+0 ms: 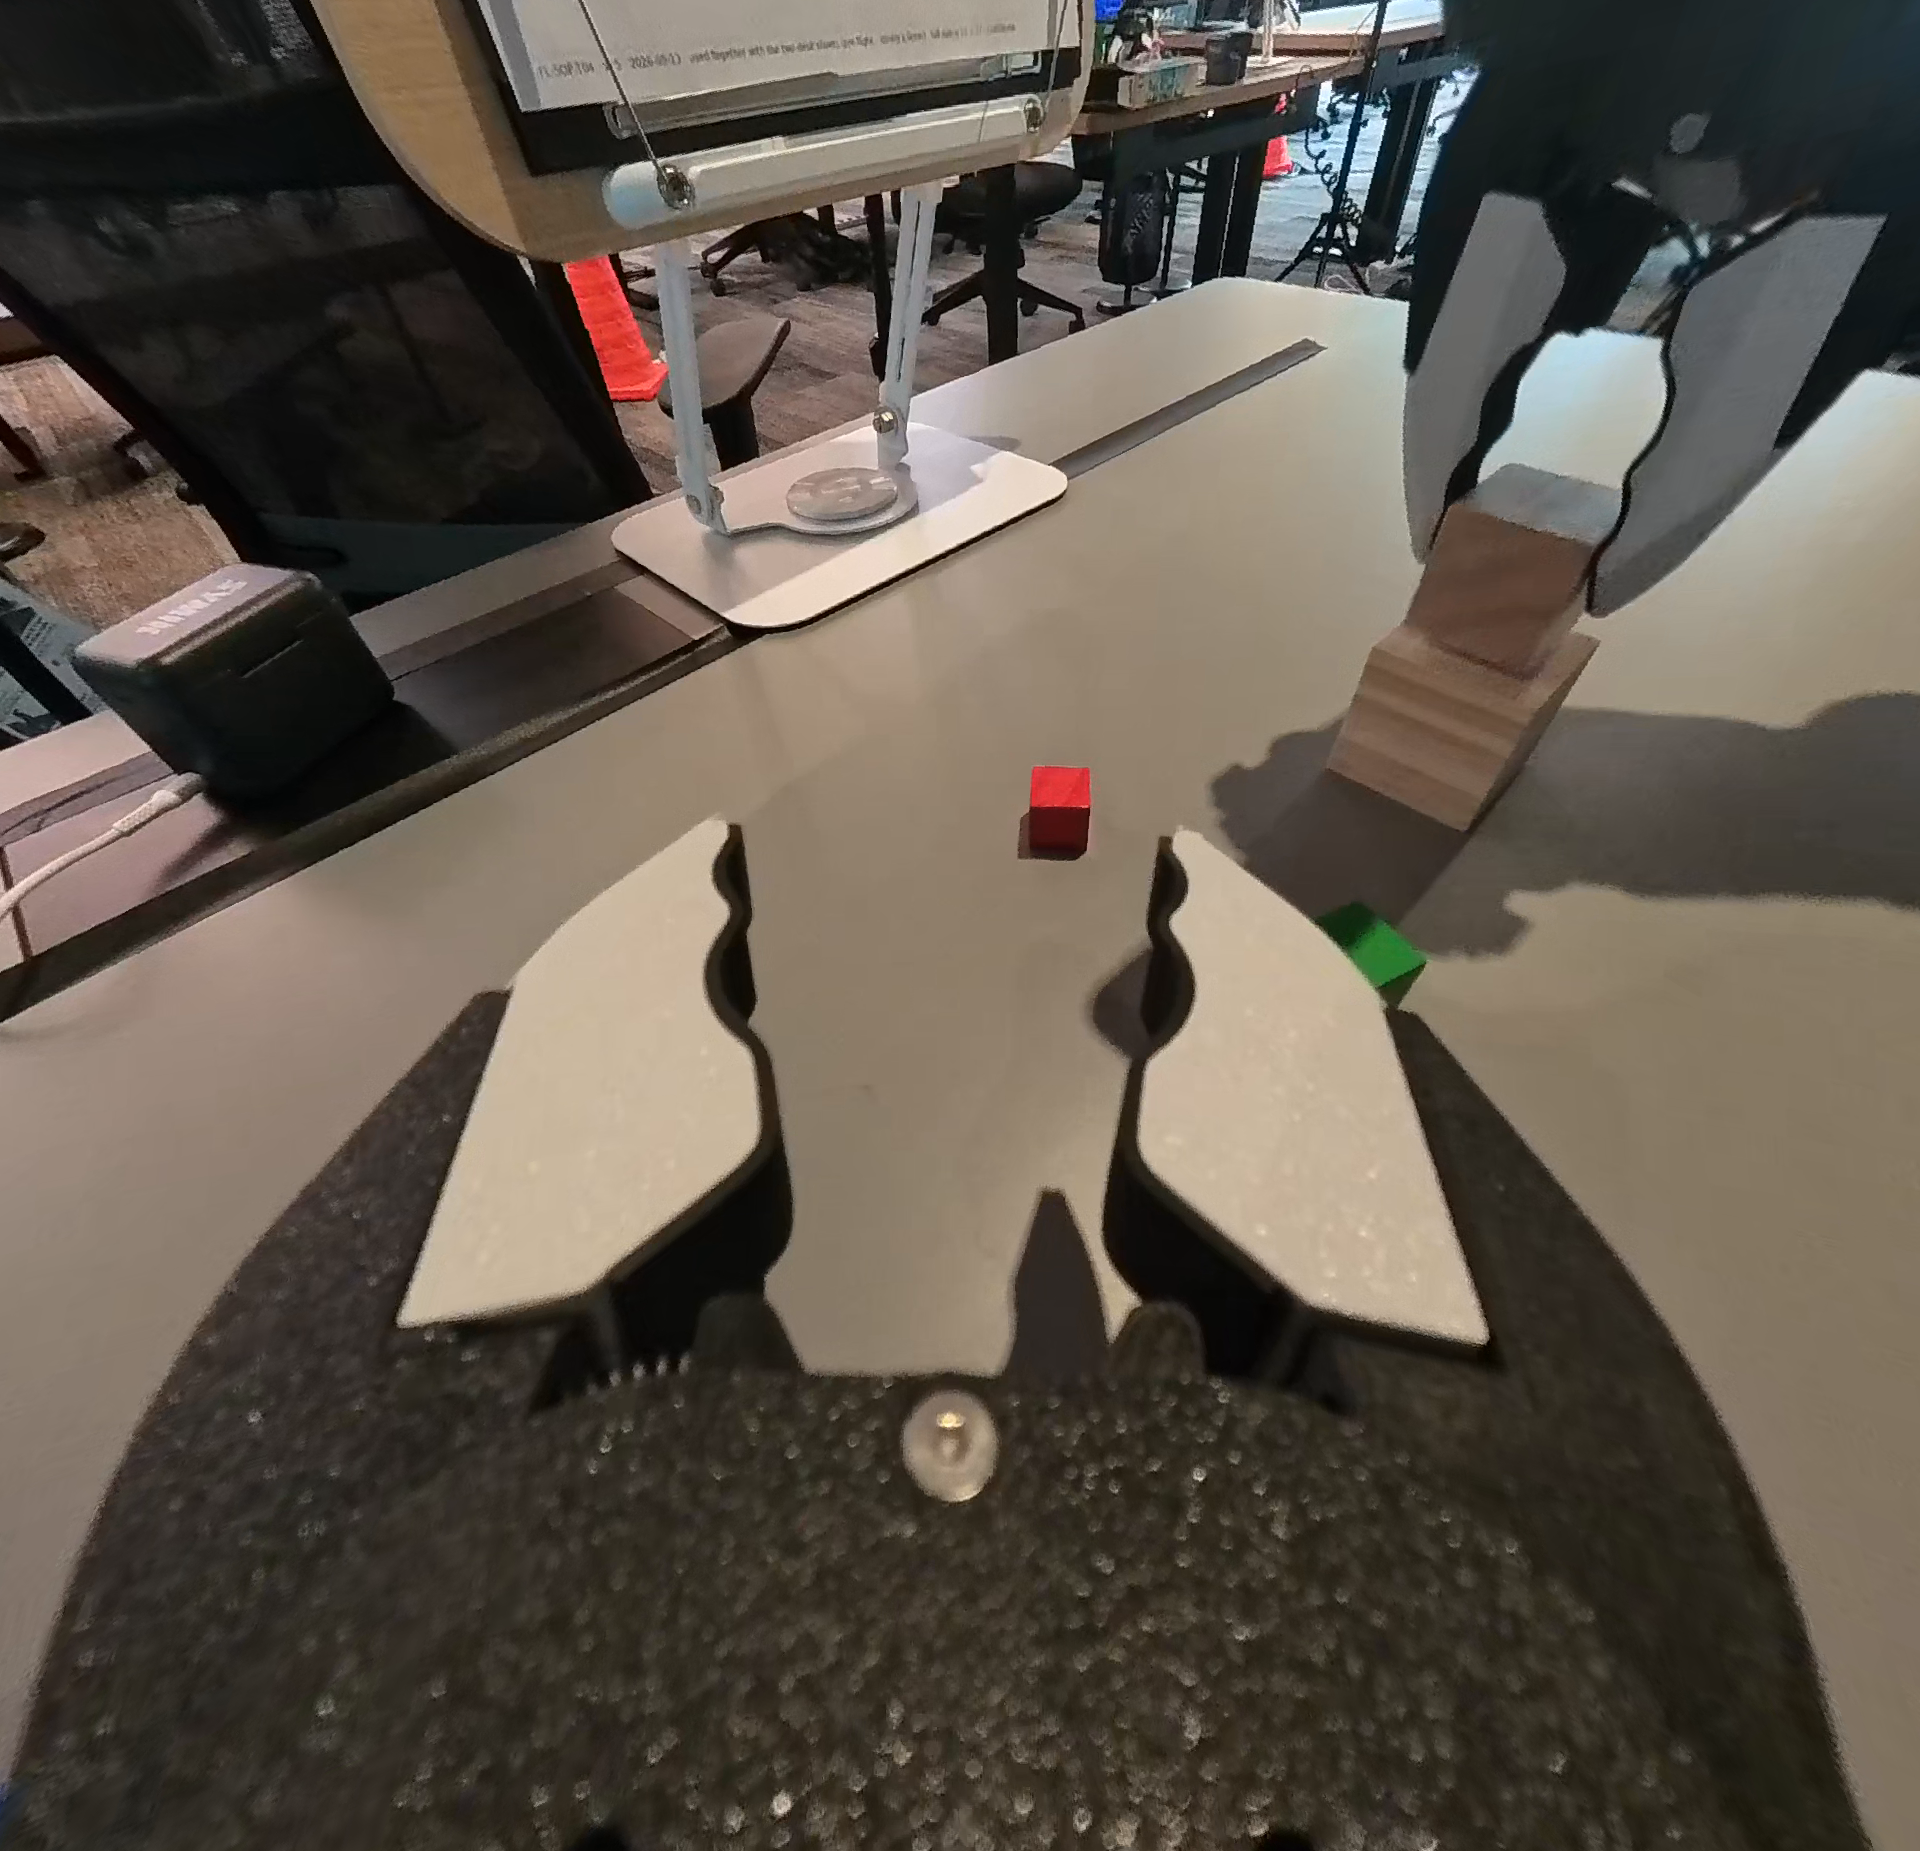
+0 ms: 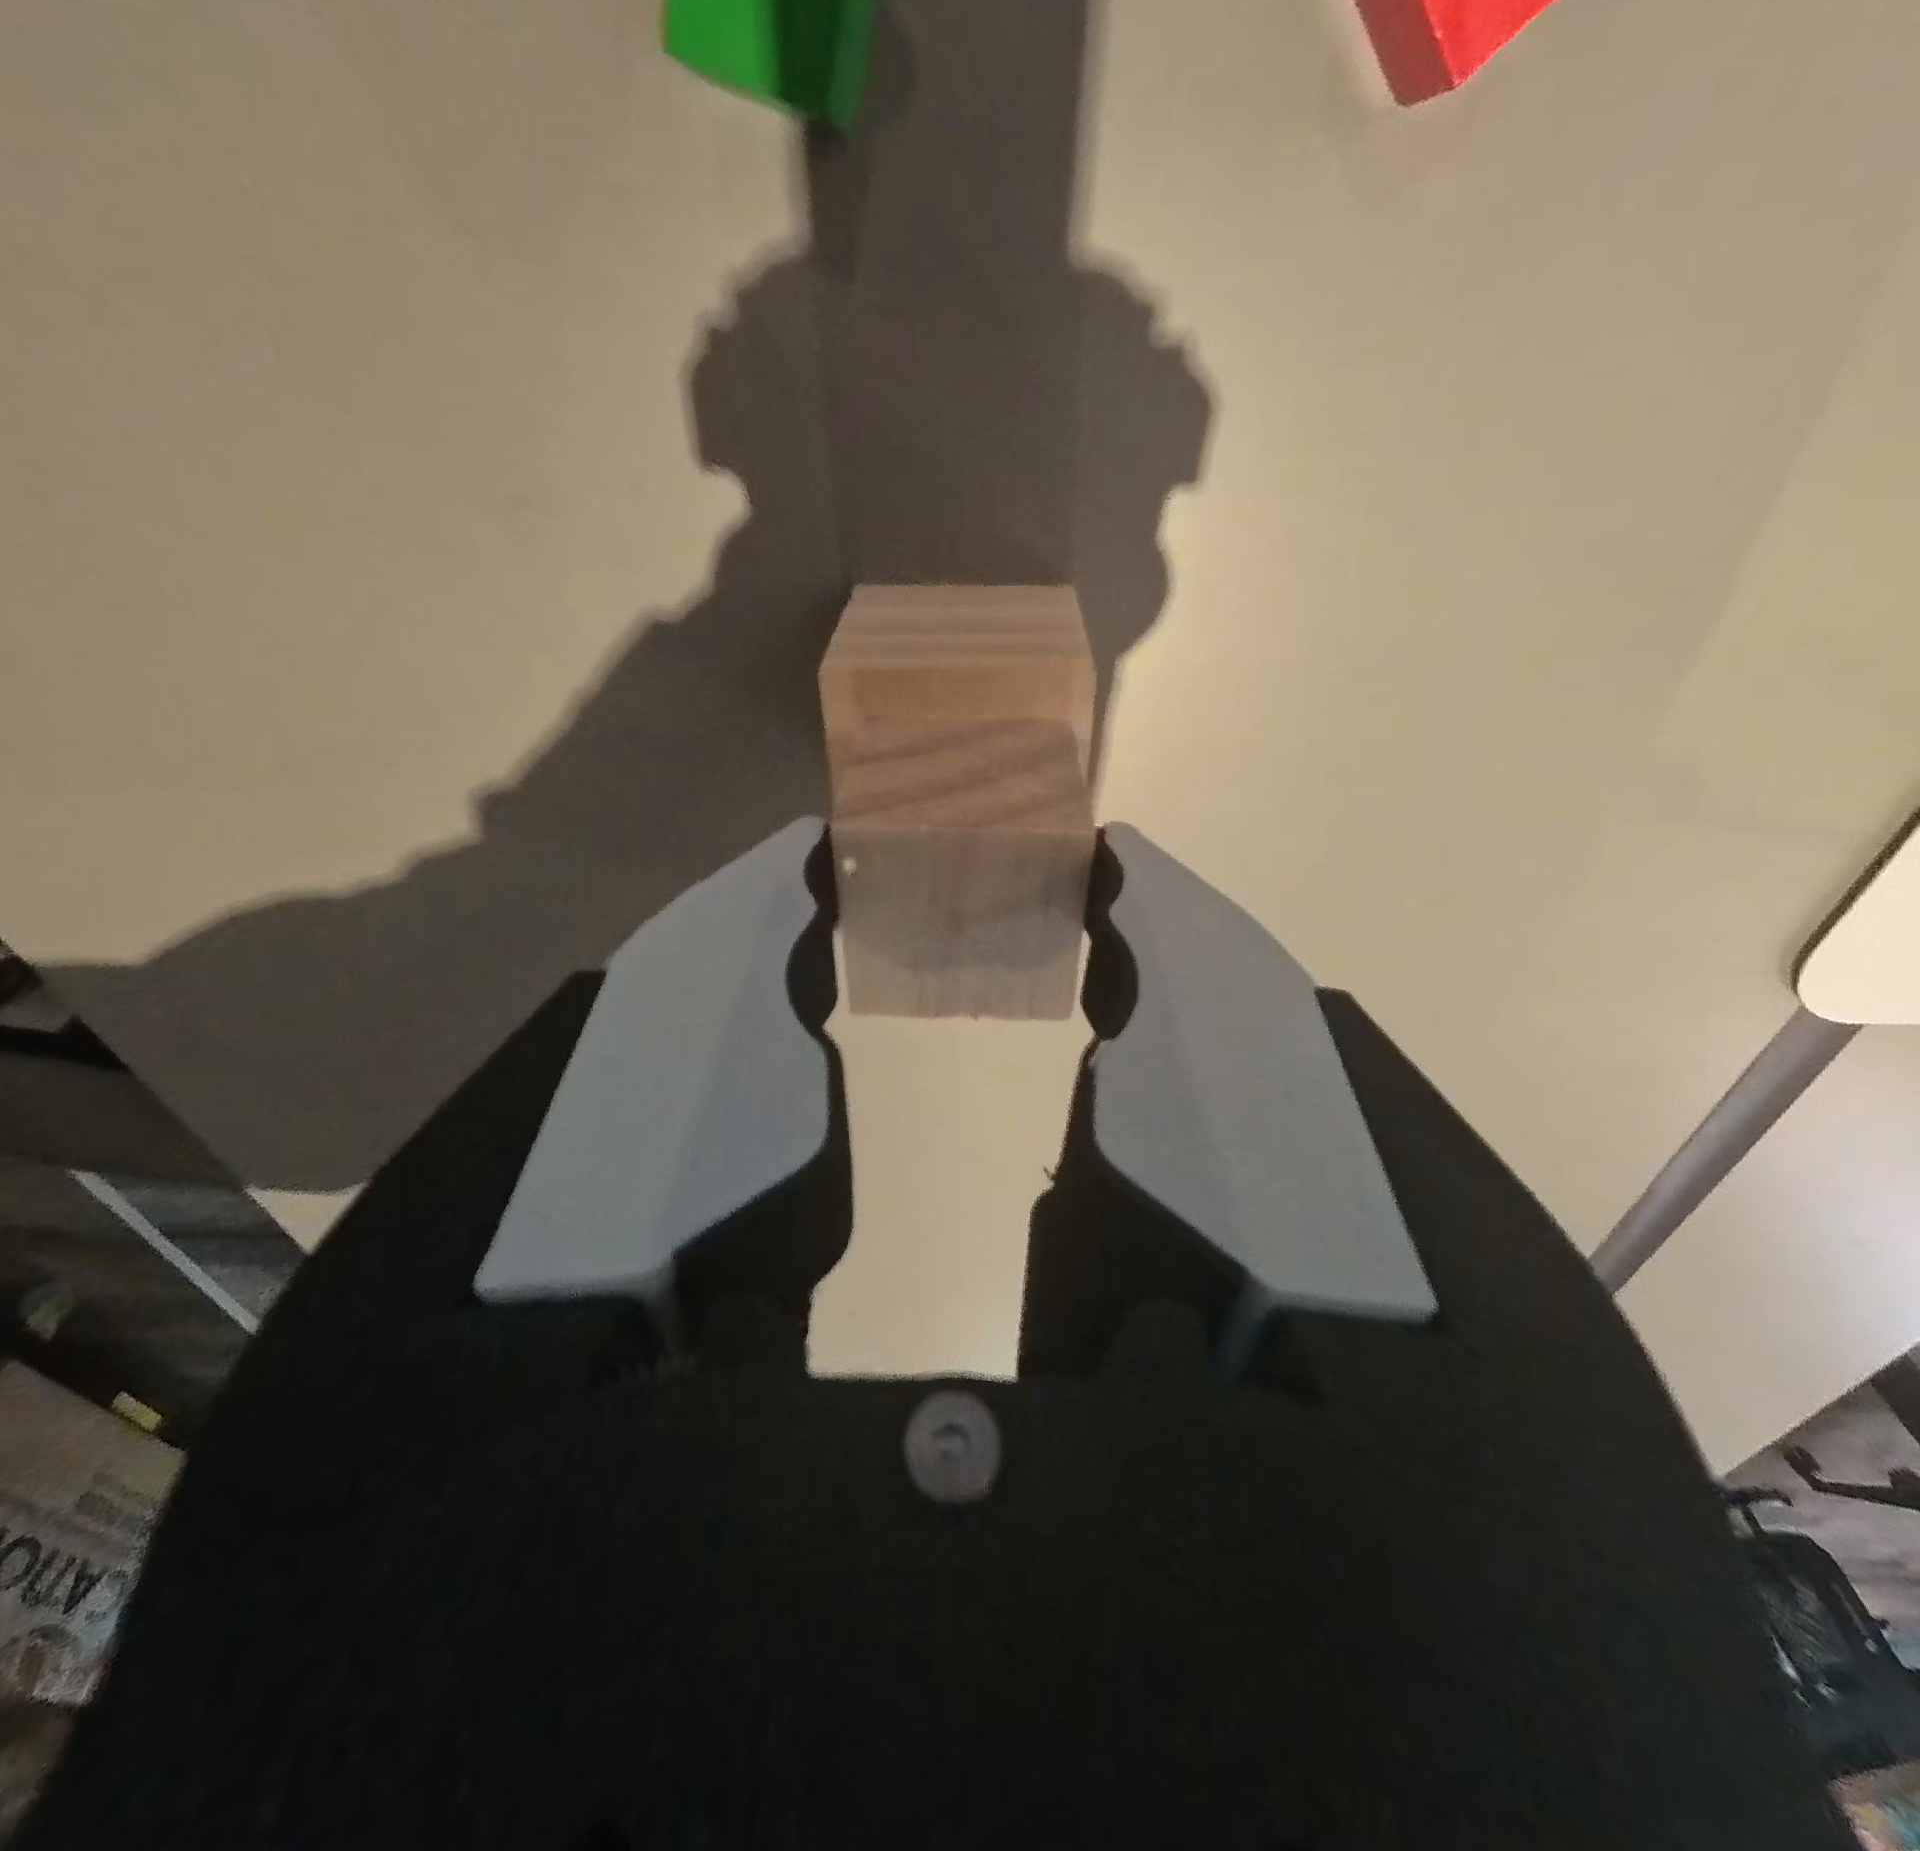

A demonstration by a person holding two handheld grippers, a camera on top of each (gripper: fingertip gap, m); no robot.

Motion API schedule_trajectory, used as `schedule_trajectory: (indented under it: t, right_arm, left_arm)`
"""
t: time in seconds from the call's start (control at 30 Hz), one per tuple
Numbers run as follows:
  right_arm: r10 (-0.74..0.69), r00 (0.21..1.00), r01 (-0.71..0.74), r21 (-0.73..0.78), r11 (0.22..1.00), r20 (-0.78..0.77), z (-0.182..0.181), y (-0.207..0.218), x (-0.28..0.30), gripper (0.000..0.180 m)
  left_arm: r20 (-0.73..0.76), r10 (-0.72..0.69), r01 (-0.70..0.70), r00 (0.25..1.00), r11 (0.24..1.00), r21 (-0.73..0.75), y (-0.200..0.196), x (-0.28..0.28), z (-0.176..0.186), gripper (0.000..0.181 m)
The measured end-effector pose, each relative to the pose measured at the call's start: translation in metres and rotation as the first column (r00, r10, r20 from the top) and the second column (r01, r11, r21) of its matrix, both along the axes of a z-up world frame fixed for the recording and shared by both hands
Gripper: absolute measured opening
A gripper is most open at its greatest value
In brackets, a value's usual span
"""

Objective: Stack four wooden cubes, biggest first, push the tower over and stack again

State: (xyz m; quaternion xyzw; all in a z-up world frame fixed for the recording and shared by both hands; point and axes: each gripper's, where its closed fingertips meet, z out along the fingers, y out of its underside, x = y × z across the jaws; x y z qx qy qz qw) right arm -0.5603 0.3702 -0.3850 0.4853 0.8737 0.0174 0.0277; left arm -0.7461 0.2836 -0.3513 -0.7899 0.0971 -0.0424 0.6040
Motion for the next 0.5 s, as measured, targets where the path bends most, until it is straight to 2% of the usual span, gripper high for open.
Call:
schedule_trajectory:
  t: [0.5]
  right_arm:
    - [0.021,1.000,-0.021,0.005,1.000,0.004,-0.0048,-0.0011,-0.0004,0.044]
  left_arm:
    - [-0.003,-0.008,0.008,1.000,1.000,-0.027,0.0016,0.0019,-0.0071,0.073]
